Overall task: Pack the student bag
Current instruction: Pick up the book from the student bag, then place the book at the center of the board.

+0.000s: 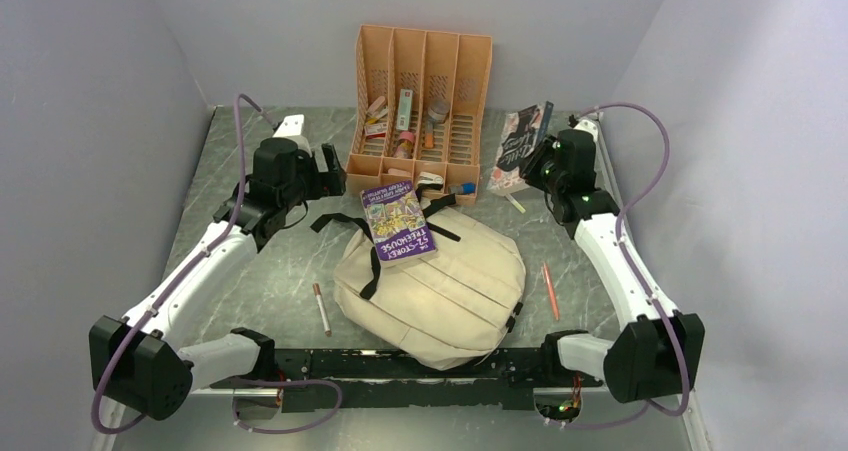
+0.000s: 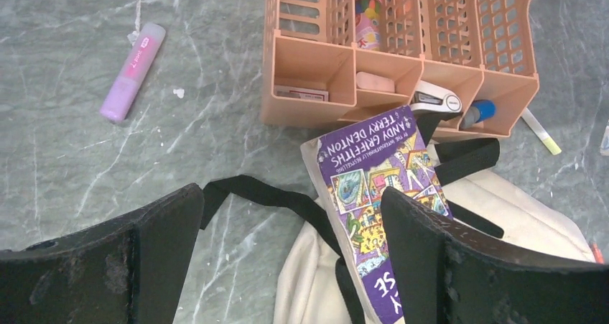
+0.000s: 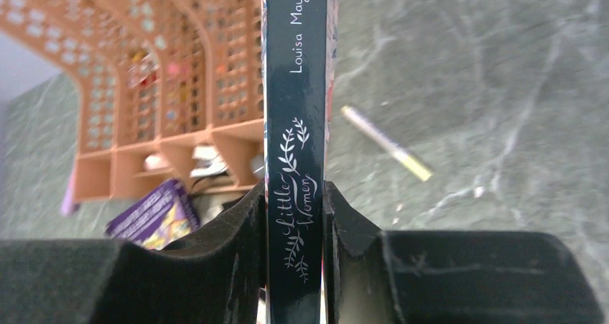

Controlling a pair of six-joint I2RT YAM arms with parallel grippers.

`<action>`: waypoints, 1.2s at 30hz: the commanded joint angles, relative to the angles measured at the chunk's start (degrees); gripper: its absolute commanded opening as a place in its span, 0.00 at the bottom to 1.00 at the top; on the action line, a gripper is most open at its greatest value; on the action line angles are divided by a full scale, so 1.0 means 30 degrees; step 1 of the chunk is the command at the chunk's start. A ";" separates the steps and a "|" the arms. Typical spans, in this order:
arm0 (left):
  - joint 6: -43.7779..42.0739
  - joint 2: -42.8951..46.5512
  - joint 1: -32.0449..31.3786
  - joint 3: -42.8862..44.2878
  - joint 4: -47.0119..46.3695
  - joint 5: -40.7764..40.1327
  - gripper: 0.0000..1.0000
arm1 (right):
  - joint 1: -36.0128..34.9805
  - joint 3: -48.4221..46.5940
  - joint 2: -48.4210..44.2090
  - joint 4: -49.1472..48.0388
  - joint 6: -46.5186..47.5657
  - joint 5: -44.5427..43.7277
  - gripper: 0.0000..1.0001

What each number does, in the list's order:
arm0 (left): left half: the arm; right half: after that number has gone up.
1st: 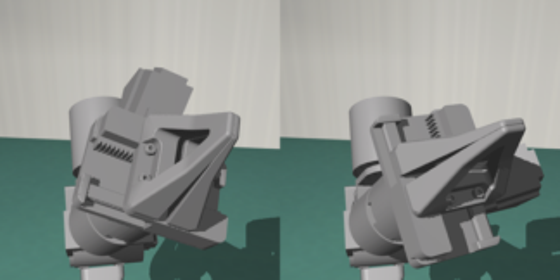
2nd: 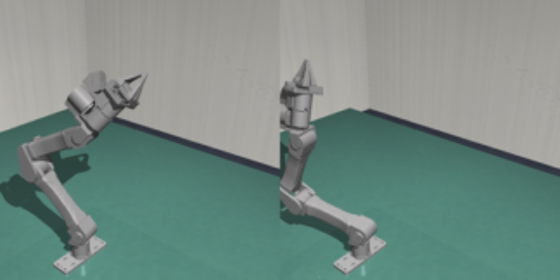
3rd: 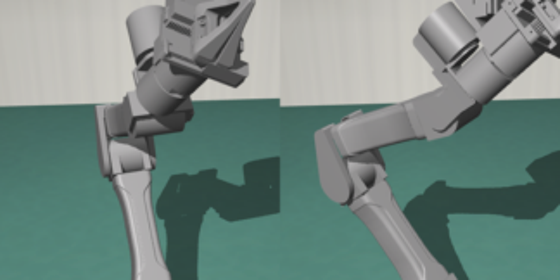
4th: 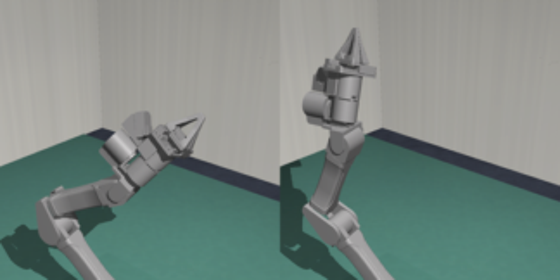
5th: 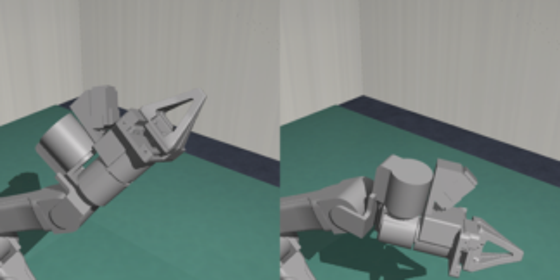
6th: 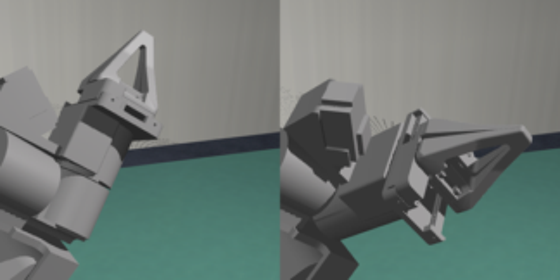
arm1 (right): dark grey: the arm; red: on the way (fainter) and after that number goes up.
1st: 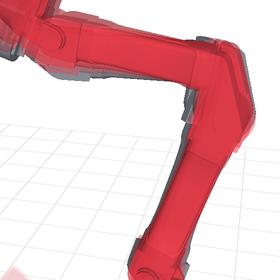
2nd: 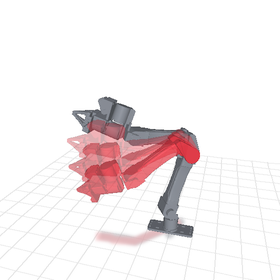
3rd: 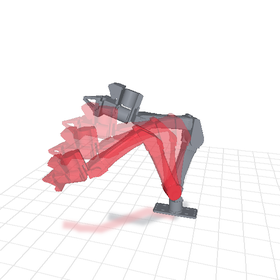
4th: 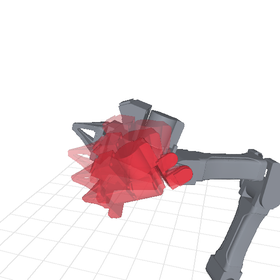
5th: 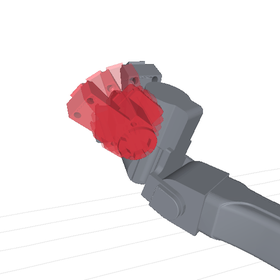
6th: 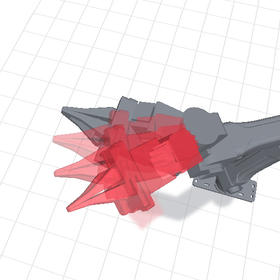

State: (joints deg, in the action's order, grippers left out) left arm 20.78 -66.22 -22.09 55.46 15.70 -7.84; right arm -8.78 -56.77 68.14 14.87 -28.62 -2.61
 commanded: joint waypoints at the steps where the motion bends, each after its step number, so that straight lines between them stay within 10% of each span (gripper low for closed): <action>1: -0.0315 0.0588 0.0344 -0.0064 -0.0404 0.0519 0.97 | 0.1216 -0.0803 0.1239 -0.1923 0.0074 -0.2040 0.00; 21: 0.0337 0.0627 0.1432 -0.0958 -0.0862 0.2013 0.97 | 0.6547 -0.2098 1.3322 -1.4211 -0.6410 0.7358 0.00; 29: 0.0693 0.0334 0.1900 -0.0997 -0.1036 0.2433 0.97 | 0.6958 -0.3414 1.3434 -0.8284 -0.4250 0.1659 0.68; 36: 0.1201 0.0090 0.2681 -0.1302 -0.1697 0.3990 0.97 | 0.6942 -0.2839 1.0490 -0.5507 -0.2296 -0.2546 0.87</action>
State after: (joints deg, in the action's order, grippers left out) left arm 22.96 -65.65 -15.31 52.51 13.63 -0.05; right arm 11.64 -65.69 106.85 -5.93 -39.99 -1.06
